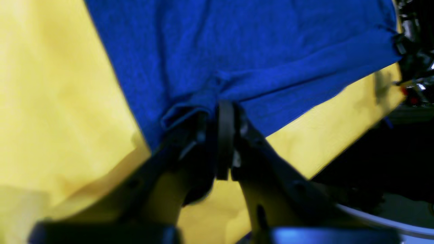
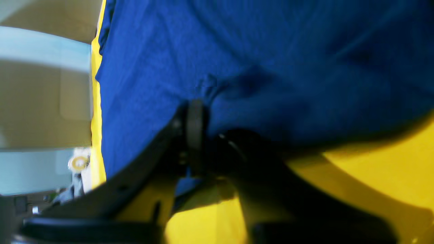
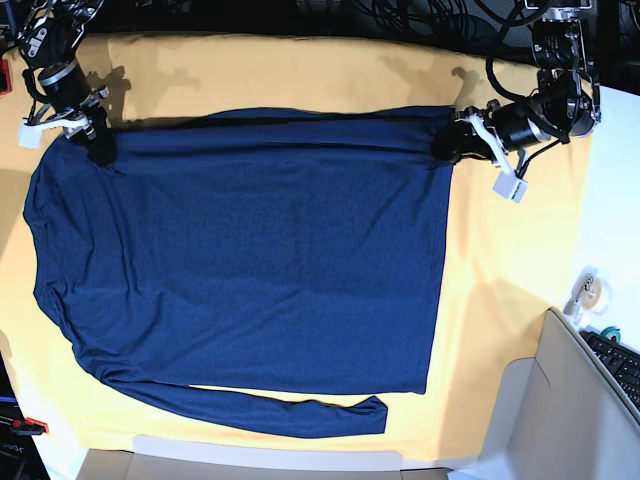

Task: Fold the T-shirt properly
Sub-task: 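Adjust grips on the shoulder corners with both grippers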

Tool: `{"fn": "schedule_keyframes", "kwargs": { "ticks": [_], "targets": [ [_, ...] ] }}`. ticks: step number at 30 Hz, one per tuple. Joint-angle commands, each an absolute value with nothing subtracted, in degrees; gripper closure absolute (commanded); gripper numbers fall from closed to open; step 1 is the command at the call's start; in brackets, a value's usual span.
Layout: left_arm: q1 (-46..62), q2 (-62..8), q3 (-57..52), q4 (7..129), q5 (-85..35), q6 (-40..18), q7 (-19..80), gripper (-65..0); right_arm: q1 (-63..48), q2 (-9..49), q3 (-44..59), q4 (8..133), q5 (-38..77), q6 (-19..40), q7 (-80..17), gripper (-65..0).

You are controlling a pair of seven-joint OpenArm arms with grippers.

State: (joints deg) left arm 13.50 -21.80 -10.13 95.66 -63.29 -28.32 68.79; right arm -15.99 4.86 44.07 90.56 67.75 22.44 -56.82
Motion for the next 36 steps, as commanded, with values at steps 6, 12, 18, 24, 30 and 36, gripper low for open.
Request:
{"fn": "schedule_keyframes", "kwargs": {
  "ticks": [6, 12, 18, 24, 30, 36],
  "targets": [
    [13.4, -22.8, -10.4, 96.7, -64.6, -28.5, 68.1, -16.2, -16.3, 5.6, 44.5, 91.6, 68.9, 23.0, -56.3, -30.3],
    [13.5, -22.8, -10.4, 96.7, -64.6, -28.5, 68.1, -16.3, -17.3, 5.6, 44.8, 92.0, 69.3, 23.0, -56.3, -35.1],
    [13.5, -22.8, -10.4, 96.7, -64.6, -28.5, 68.1, -16.3, -18.6, 5.6, 47.9, 93.2, 69.3, 23.1, -56.3, -35.1],
    [13.6, -22.8, -10.4, 96.8, -64.6, -28.5, 68.1, -16.3, -18.4, 5.2, 53.8, 93.3, 69.3, 22.9, -56.3, -35.0],
    [13.7, -22.8, -10.4, 96.8, -64.6, -28.5, 68.1, -16.3, -17.3, 5.1, 56.3, 93.1, 68.9, 22.1, -56.0, -35.0],
    [13.7, -22.8, -10.4, 96.8, -64.6, -28.5, 68.1, -16.3, -15.7, 4.4, 57.4, 92.4, 68.9, 12.5, -55.8, -35.2]
  ]
}}
